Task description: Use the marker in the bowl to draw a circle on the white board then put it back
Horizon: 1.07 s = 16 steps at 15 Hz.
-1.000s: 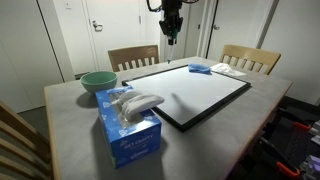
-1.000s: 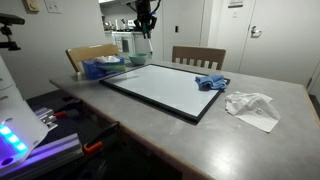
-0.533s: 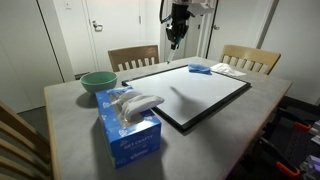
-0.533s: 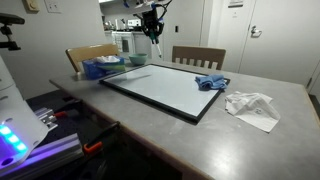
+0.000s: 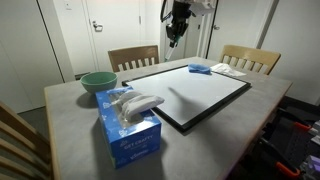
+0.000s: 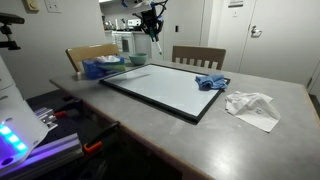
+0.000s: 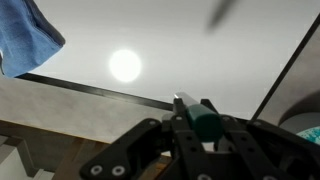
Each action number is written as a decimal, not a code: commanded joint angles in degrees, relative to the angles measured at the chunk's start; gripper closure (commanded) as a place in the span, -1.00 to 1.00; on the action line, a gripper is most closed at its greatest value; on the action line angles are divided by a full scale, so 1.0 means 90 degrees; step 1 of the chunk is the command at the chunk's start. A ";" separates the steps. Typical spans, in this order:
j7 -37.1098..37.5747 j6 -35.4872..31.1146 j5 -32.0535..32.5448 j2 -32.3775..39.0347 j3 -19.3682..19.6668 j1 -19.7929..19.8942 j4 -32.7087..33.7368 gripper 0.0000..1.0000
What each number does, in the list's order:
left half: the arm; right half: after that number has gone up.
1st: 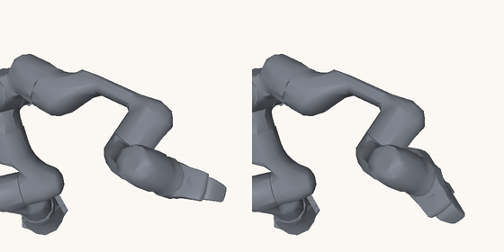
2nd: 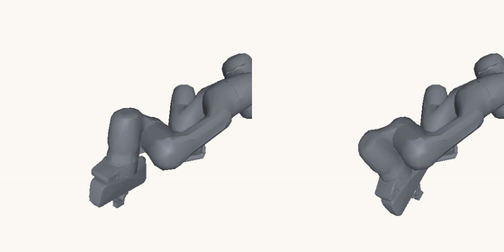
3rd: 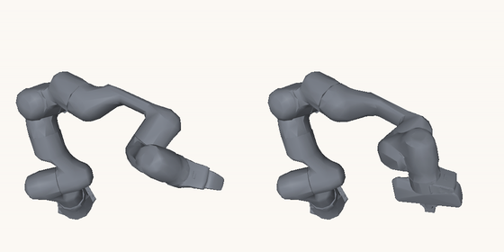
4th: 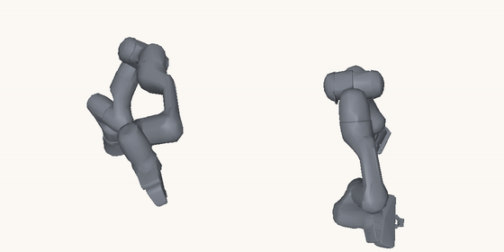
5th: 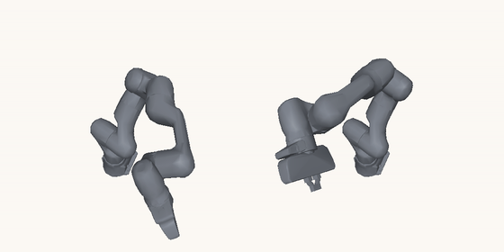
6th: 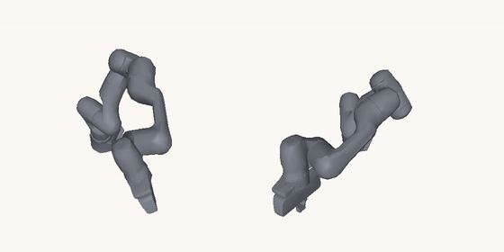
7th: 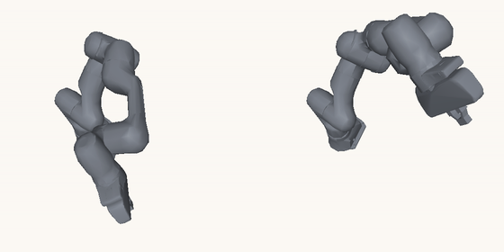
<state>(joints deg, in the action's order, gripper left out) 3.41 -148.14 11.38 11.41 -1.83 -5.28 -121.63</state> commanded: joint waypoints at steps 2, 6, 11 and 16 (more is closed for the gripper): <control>-0.0021 0.0016 -0.0016 -0.0004 -0.0002 0.0005 0.0008 0.58; -0.0020 0.0016 -0.0016 -0.0004 -0.0002 0.0005 0.0008 0.58; 0.0477 0.0131 0.0147 -0.0009 0.0059 -0.0100 0.0011 0.89; 0.0697 0.0920 -0.0142 -0.0194 0.0152 0.0071 -0.0101 0.89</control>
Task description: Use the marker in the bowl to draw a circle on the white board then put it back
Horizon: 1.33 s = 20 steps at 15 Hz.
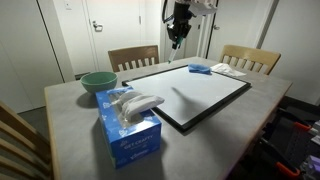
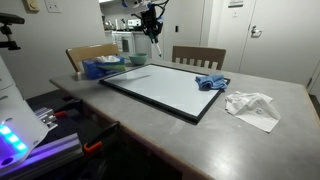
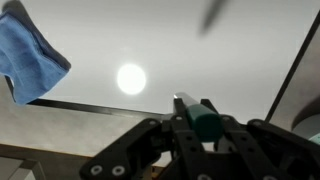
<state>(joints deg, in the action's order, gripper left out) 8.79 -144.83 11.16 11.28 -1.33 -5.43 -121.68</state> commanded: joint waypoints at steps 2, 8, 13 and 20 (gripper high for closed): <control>0.0141 0.0880 -0.0155 -0.0245 0.0196 0.0173 -0.0134 0.89; -0.0258 0.0782 -0.0876 -0.0042 0.0170 0.0410 0.0011 0.89; -0.0591 0.1171 -0.1626 -0.0034 0.0203 0.0495 0.0069 0.89; -0.0614 0.0618 -0.1902 0.0115 0.0164 0.0547 -0.0150 0.89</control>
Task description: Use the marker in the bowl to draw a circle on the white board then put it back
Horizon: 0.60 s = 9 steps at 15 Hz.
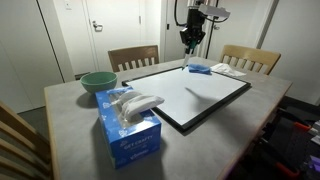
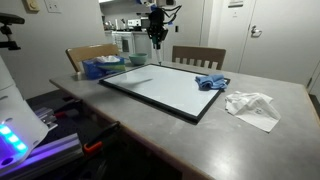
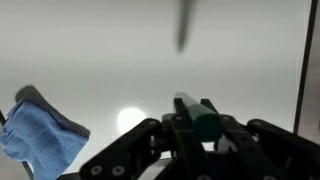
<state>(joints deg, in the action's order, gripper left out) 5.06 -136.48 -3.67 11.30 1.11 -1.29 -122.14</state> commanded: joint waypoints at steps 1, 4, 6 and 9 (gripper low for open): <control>-0.0157 -0.0411 -0.0259 0.0140 -0.0112 0.0073 -0.0120 0.89; 0.0312 -0.0630 0.0596 0.0293 0.0030 -0.0154 -0.0104 0.89; 0.0474 -0.0625 0.1121 0.0405 0.0060 -0.0243 -0.0075 0.89; 0.0316 -0.0900 0.1217 0.0534 -0.0037 -0.0225 -0.0122 0.89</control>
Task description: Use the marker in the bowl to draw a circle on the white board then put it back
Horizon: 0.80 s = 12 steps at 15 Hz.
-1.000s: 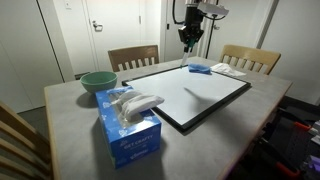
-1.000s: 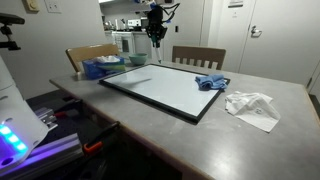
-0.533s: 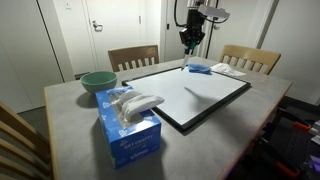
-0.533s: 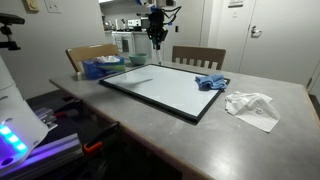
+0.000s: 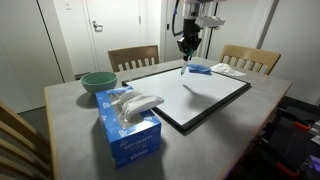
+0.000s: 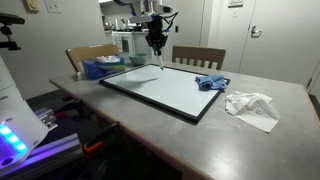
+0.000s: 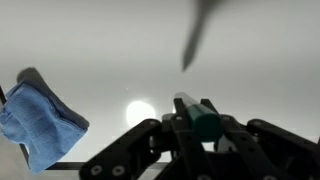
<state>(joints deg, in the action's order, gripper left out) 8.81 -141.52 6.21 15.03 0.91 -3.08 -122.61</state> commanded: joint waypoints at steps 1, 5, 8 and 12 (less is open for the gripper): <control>-0.0176 -0.0489 0.0036 0.0133 -0.0043 -0.0006 -0.0100 0.89; 0.0182 -0.1214 0.0065 0.0085 0.0046 -0.0076 -0.0249 0.89; 0.0351 -0.1713 -0.0201 0.0166 0.0035 -0.0022 -0.0299 0.89; 0.0208 -0.1961 -0.0673 0.0276 -0.0074 0.0075 -0.0312 0.89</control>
<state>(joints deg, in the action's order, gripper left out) 11.71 -156.68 3.21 17.06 1.01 -3.31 -124.42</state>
